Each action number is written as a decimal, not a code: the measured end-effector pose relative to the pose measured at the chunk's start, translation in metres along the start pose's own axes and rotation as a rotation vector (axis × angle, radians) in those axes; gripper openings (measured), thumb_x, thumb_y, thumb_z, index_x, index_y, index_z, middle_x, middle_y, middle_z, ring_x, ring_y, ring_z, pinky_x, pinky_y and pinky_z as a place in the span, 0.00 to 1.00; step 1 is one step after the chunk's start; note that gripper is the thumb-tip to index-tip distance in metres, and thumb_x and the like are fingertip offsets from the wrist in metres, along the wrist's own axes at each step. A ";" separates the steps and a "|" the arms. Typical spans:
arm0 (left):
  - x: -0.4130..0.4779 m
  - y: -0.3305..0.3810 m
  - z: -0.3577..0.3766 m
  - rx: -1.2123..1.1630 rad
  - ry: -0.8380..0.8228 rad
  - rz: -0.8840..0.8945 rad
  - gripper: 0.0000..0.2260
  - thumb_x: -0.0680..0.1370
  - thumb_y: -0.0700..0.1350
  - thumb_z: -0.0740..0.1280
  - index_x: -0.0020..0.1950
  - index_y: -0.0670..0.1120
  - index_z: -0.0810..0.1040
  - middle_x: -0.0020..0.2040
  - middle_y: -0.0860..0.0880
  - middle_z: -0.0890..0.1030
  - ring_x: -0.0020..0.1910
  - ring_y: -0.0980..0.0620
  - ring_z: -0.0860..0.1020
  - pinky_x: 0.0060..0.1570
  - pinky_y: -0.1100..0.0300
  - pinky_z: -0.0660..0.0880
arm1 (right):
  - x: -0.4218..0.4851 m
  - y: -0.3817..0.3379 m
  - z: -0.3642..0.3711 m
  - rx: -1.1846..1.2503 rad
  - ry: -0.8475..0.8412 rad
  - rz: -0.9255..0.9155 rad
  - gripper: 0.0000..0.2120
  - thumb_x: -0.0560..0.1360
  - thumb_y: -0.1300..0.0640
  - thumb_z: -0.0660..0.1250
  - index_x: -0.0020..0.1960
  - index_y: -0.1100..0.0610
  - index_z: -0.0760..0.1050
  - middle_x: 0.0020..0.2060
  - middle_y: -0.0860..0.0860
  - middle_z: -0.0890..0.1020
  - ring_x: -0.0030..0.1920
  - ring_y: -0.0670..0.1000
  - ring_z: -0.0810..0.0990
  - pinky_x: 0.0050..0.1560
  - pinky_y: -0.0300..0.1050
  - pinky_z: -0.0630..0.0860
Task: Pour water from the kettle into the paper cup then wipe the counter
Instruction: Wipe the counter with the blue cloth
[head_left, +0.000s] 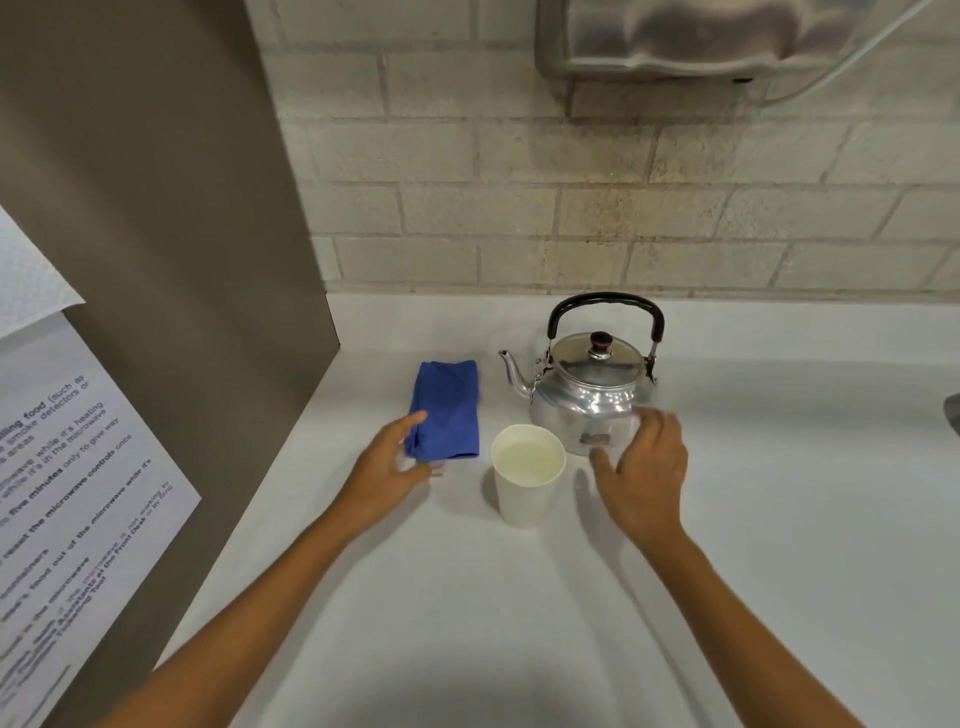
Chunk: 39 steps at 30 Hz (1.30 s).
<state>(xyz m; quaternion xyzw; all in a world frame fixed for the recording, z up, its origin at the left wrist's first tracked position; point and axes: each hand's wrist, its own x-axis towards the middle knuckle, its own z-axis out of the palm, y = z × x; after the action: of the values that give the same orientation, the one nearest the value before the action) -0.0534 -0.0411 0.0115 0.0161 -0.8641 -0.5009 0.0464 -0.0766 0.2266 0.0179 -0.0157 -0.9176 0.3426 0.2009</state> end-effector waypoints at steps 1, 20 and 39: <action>0.008 0.002 0.000 0.013 0.042 -0.004 0.24 0.74 0.37 0.67 0.69 0.48 0.66 0.69 0.50 0.68 0.67 0.52 0.67 0.61 0.62 0.64 | -0.017 0.007 0.006 -0.067 -0.070 0.009 0.29 0.72 0.58 0.68 0.68 0.66 0.61 0.68 0.64 0.66 0.71 0.64 0.59 0.69 0.60 0.58; 0.117 -0.012 0.069 0.815 -0.043 -0.137 0.26 0.80 0.56 0.45 0.75 0.49 0.43 0.77 0.42 0.47 0.76 0.40 0.45 0.74 0.47 0.47 | -0.059 0.028 0.036 -0.443 -0.384 -0.021 0.31 0.78 0.42 0.40 0.75 0.56 0.40 0.77 0.54 0.45 0.76 0.53 0.40 0.76 0.54 0.40; 0.050 -0.019 0.049 0.897 -0.014 -0.036 0.22 0.82 0.48 0.47 0.75 0.49 0.48 0.77 0.45 0.49 0.76 0.43 0.47 0.74 0.50 0.46 | -0.059 0.023 0.031 -0.483 -0.417 -0.046 0.30 0.79 0.42 0.41 0.75 0.58 0.42 0.77 0.56 0.47 0.76 0.54 0.43 0.76 0.55 0.43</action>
<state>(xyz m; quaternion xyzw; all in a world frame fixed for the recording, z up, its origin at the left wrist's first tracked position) -0.1087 -0.0116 -0.0261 0.0464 -0.9957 -0.0777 0.0203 -0.0371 0.2151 -0.0390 0.0282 -0.9940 0.1059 0.0065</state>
